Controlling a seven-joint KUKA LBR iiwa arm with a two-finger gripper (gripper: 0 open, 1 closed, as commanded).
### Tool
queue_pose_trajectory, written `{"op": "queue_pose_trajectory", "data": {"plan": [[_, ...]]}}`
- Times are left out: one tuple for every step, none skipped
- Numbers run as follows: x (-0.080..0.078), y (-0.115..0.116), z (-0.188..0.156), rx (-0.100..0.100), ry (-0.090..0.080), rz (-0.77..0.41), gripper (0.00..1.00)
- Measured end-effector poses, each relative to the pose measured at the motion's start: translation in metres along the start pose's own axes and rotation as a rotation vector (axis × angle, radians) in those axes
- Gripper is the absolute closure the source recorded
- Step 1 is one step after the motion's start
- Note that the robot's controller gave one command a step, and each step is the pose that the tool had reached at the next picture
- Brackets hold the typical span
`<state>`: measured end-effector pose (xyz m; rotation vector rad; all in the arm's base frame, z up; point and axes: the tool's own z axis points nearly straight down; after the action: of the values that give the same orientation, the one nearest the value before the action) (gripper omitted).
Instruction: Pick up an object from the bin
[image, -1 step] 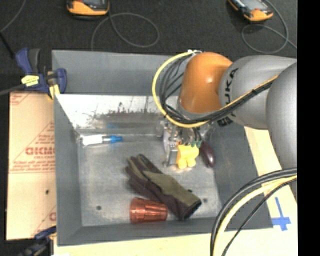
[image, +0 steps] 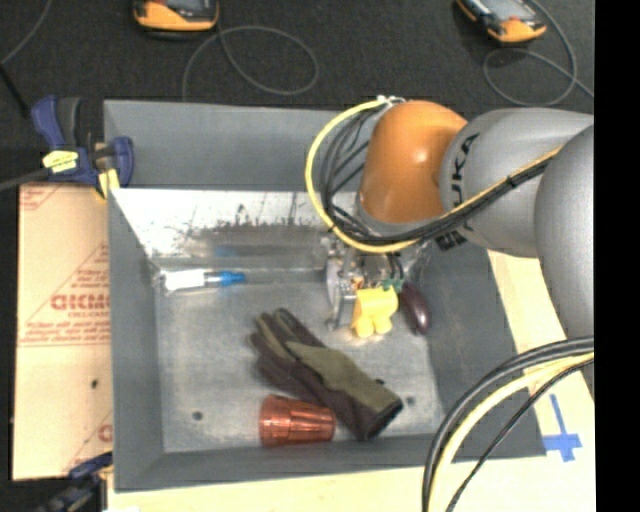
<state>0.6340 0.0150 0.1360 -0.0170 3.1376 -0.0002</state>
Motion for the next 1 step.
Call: {"op": "queue_pose_trajectory", "data": {"plan": [[0.0178, -0.0252, 0.0007, -0.001, 0.0, -0.063, 0.0]]}}
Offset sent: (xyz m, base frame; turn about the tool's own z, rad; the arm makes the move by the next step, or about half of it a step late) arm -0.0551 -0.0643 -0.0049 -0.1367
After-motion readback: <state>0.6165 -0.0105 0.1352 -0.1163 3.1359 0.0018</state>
